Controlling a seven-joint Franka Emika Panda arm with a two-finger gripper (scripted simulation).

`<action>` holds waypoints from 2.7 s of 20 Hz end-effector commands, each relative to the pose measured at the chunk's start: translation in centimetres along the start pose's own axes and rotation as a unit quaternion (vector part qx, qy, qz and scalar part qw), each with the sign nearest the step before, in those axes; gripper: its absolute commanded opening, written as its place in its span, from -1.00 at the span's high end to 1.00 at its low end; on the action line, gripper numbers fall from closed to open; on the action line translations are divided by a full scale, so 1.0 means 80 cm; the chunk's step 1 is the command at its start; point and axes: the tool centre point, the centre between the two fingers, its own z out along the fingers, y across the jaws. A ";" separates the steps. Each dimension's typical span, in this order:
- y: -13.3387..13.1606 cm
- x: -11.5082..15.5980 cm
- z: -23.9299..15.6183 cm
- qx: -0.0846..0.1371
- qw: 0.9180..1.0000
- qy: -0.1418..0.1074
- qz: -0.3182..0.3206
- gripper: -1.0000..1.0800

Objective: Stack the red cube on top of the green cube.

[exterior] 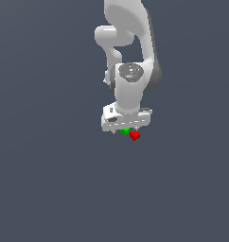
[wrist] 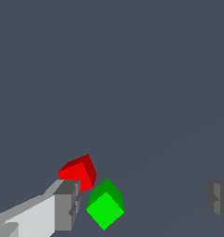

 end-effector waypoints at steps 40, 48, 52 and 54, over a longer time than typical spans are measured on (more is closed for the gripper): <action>-0.092 -0.055 0.156 -0.005 0.981 -0.003 -0.193 -0.92; -0.092 -0.055 0.157 -0.005 0.981 -0.003 -0.192 1.00; -0.092 -0.055 0.157 -0.005 0.981 -0.003 -0.192 1.00; -0.092 -0.055 0.156 -0.005 0.981 -0.003 -0.192 1.00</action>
